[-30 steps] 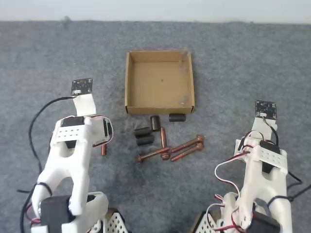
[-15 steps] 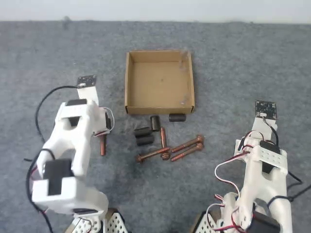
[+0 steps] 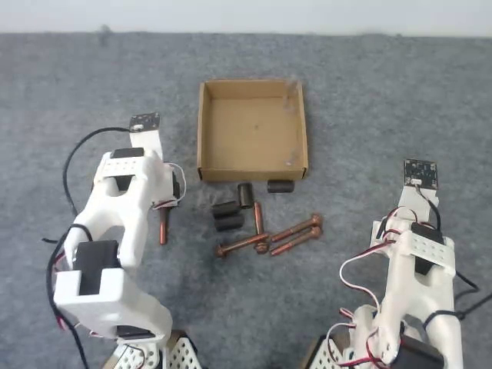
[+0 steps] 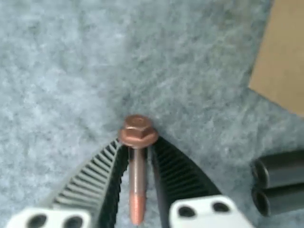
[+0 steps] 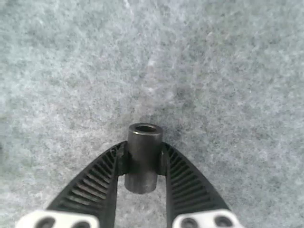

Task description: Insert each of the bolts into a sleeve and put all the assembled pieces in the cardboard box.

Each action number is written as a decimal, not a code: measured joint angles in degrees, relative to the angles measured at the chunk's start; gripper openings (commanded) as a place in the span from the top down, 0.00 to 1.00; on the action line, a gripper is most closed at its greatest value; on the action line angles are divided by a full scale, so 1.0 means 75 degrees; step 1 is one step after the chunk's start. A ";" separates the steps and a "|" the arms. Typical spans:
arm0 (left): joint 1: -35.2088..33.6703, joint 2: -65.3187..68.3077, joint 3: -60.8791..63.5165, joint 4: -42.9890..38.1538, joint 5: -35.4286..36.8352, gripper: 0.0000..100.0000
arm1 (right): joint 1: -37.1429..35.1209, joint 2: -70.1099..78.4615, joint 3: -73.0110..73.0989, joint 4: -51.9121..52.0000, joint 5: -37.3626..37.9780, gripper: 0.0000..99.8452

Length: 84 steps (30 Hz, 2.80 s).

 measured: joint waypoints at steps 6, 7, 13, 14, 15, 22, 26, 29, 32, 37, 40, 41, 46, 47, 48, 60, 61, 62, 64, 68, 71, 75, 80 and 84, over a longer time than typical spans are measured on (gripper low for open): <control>0.0059 0.0035 -0.0012 0.0000 0.0000 0.99 | -0.0012 0.0000 0.0000 0.0000 0.0000 0.99; 0.0059 0.0035 -0.0012 0.0000 0.0000 0.99 | -0.0012 0.0000 0.0000 0.0000 0.0000 0.99; 0.0059 0.0035 -0.0012 0.0000 0.0000 0.99 | -0.0035 0.0000 0.0000 0.0000 0.0000 0.99; 0.0047 0.0035 -0.0012 0.0000 0.0000 0.99 | -0.0117 0.0000 0.0000 0.0000 0.0000 0.99; 0.0000 0.0035 -0.0012 0.0035 -0.0012 0.99 | -0.0258 0.0000 -0.0012 0.0000 0.0000 0.99; -0.0340 -0.0633 0.0762 -0.0293 -0.0211 0.99 | -0.0985 0.0000 -0.0680 -0.0035 0.0000 0.99; -0.0340 -0.1559 0.1782 -0.0926 -0.0246 0.99 | -0.1313 0.0000 -0.0879 -0.0680 0.0012 0.99; -0.0340 -0.1911 0.2075 -0.1102 -0.0246 0.99 | -0.1500 0.0047 -0.0891 -0.1629 0.0012 0.99; -0.0340 -0.1911 0.2086 -0.1125 -0.0246 0.99 | -0.1559 0.0047 -0.0891 -0.2661 0.0012 0.99; -0.0340 -0.1911 0.2086 -0.1125 -0.0246 0.99 | -0.1899 0.0047 -0.0305 -0.4618 0.0012 0.99; -0.0340 -0.1911 0.2086 -0.1125 -0.0246 0.99 | -0.2297 0.0047 0.0305 -0.6095 0.0012 0.99; -0.0340 -0.1911 0.2086 -0.1125 -0.0246 0.99 | -0.2450 0.0047 0.0516 -0.6599 0.0012 0.99; -0.0340 -0.1911 0.2086 -0.1125 -0.0246 0.99 | -0.3165 0.0047 0.1418 -0.8873 0.0012 0.99; -0.0340 -0.1911 0.2086 -0.1125 -0.0246 0.99 | -0.3317 0.0047 0.1524 -0.9201 -0.0023 0.99; -0.0340 -0.1911 0.2086 -0.1125 -0.0246 0.99 | -0.3481 0.0047 0.1582 -0.9483 -0.0141 0.99; -0.0340 -0.1911 0.2110 -0.1125 -0.0258 0.99 | -0.4571 0.0821 0.1524 -1.1007 -0.2016 0.99; -0.0340 -0.1911 0.2110 -0.1137 -0.0246 0.99 | -0.4607 0.1137 0.1442 -1.1323 -0.2016 0.99; -0.0340 -0.1911 0.2110 -0.1160 -0.0246 0.99 | -0.4618 0.1489 0.1371 -1.1686 -0.2016 0.99; -0.0340 -0.1911 0.2110 -0.1172 -0.0246 0.99 | -0.4618 0.2239 0.1231 -1.2566 -0.2016 0.99; -0.0340 -0.1911 0.2110 -0.1172 -0.0246 0.99 | -0.4583 0.3587 0.1172 -1.4265 -0.2016 0.99; -0.0340 -0.1911 0.2110 -0.1172 -0.0246 0.99 | -0.4618 0.4314 0.1172 -1.4945 -0.2016 0.99; -0.0340 -0.1911 0.2110 -0.1289 -0.0246 0.99 | -0.4677 0.4747 0.1313 -1.5941 -0.2016 0.99; -0.0340 -0.1911 0.2110 -0.1348 -0.0246 0.99 | -0.5134 0.4841 0.2426 -1.7559 -0.1536 0.99; -0.0340 -0.1911 0.2110 -0.1348 -0.0246 0.99 | -0.5568 0.4864 0.3434 -1.8204 -0.1453 0.99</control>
